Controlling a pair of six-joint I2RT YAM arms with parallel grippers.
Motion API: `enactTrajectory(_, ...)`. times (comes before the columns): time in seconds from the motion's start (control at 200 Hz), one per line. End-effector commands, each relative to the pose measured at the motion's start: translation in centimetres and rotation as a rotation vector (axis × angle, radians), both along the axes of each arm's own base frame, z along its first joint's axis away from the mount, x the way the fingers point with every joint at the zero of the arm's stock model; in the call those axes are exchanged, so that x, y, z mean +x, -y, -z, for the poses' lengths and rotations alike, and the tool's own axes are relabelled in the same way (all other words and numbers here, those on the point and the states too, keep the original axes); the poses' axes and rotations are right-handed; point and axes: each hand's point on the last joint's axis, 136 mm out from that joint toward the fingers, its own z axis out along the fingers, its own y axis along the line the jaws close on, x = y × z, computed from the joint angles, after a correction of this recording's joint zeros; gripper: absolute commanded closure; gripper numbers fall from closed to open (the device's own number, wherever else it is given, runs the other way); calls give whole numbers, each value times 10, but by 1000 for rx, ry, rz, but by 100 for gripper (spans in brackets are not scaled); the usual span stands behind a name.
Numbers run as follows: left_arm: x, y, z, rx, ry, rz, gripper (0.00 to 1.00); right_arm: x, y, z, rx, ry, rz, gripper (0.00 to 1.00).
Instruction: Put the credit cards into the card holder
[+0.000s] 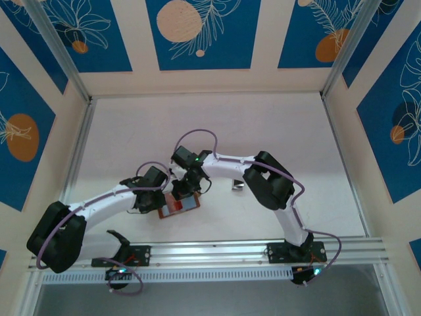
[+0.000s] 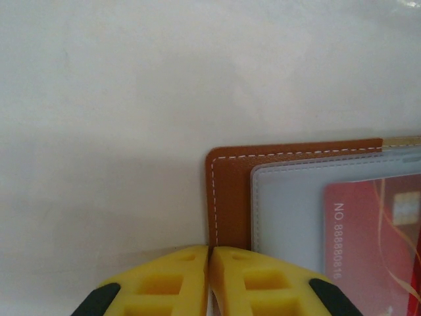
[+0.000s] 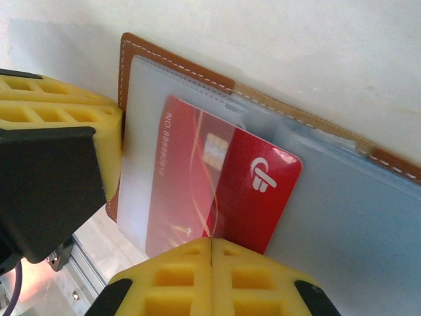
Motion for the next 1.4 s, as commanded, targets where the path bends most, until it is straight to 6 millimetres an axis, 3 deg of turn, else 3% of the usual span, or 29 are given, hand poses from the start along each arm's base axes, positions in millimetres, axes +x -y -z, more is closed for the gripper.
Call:
enactTrajectory(0.0, -4, 8, 31, -60, -14, 4, 88, -2, 7, -12, 1, -2, 8, 100)
enactTrajectory(0.39, -5, 8, 32, -61, -20, 5, 88, 4, 12, -17, 7, 12, 27, 100)
enactTrajectory(0.74, -5, 8, 33, -61, -22, 6, 88, 11, 18, -3, -33, 4, 48, 100)
enactTrajectory(1.395, -6, 9, 32, -64, -20, 7, 88, -2, 14, 21, -77, -29, 29, 100)
